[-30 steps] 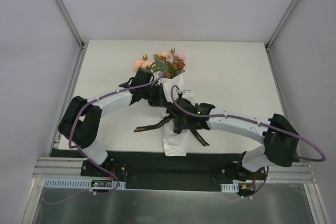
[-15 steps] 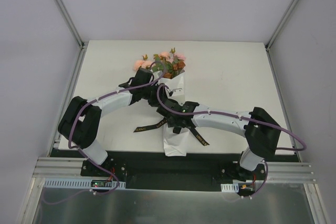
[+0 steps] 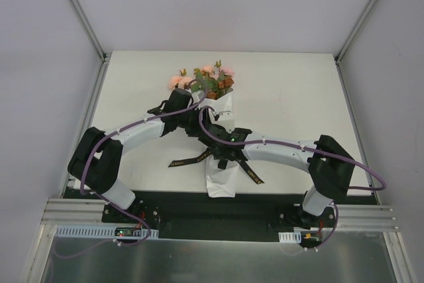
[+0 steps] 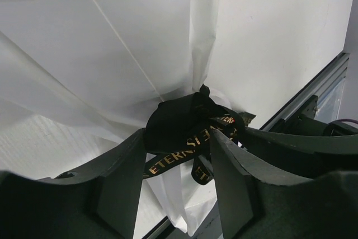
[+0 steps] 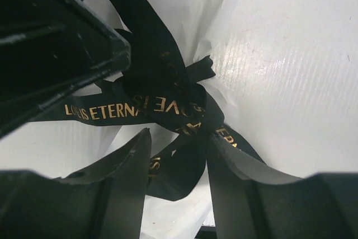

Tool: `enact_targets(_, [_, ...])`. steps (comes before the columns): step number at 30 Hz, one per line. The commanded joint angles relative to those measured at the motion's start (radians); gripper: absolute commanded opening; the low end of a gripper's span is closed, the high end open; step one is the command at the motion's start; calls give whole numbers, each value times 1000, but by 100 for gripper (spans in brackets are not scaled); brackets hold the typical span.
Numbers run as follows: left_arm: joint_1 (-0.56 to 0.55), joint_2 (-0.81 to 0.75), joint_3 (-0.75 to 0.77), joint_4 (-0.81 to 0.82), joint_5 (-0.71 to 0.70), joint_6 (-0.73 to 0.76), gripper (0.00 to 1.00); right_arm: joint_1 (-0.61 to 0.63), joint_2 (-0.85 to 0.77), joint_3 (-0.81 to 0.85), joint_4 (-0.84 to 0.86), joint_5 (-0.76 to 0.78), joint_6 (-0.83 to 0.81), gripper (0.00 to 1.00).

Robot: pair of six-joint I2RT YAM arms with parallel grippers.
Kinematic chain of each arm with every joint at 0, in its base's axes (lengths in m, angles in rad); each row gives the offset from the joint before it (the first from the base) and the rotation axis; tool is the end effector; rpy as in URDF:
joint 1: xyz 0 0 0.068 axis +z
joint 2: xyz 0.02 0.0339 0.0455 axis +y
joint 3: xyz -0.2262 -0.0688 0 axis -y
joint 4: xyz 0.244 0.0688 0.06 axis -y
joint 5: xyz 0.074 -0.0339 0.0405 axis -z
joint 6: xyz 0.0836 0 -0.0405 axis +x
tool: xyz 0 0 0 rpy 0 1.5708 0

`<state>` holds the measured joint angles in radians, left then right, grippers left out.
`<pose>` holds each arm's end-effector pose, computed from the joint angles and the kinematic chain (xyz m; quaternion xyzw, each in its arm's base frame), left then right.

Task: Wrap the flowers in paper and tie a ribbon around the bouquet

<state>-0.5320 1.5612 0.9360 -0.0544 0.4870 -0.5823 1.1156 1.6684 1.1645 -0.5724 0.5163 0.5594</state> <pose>0.2954 -0.2193 0.1526 0.0819 0.8781 -0.4058 0.2400 0.1928 0.3001 0.1442 -0.1973 0.9186 0.0101 0.3423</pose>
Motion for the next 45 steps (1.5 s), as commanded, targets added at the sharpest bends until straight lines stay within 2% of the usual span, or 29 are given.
enact_targets(1, [-29,8,11,4,-37,-1,48,-5,2,1,19,16,-3,42])
enact_targets(5, [-48,7,18,-5,-100,-14,45,-7,16,3,32,13,-29,30])
enact_targets(6, [-54,8,21,-7,-125,-17,40,-11,16,3,35,13,-30,24])
enact_targets(8, [-56,7,24,-9,-143,-22,33,-10,11,-5,42,11,-33,19])
enact_targets(9, [-57,7,27,-9,-151,-25,25,-11,8,-8,43,14,-36,14])
enact_targets(11, [-57,3,30,-7,-168,-25,20,-11,4,-18,46,22,-42,9])
enact_targets(12, [-59,0,30,-9,-172,-25,18,-16,-1,-22,46,22,-50,3])
enact_targets(16, [-59,-21,34,-7,-217,-30,1,-30,-42,-63,100,-16,-104,1])
enact_targets(17, [-59,-26,35,-9,-234,-31,0,-30,-55,-68,112,-42,-127,1])
enact_targets(25, [-59,-24,55,-62,-234,-40,0,-89,-179,-133,149,-329,-320,1])
enact_targets(34, [-59,-33,47,-78,-218,-30,0,-209,-231,-192,177,-619,-391,1])
enact_targets(40, [-46,-58,12,-93,-261,-13,0,-292,-256,-241,172,-783,-423,1])
enact_targets(45, [-22,-78,-35,-98,-268,-7,0,-368,-262,-276,146,-852,-457,1])
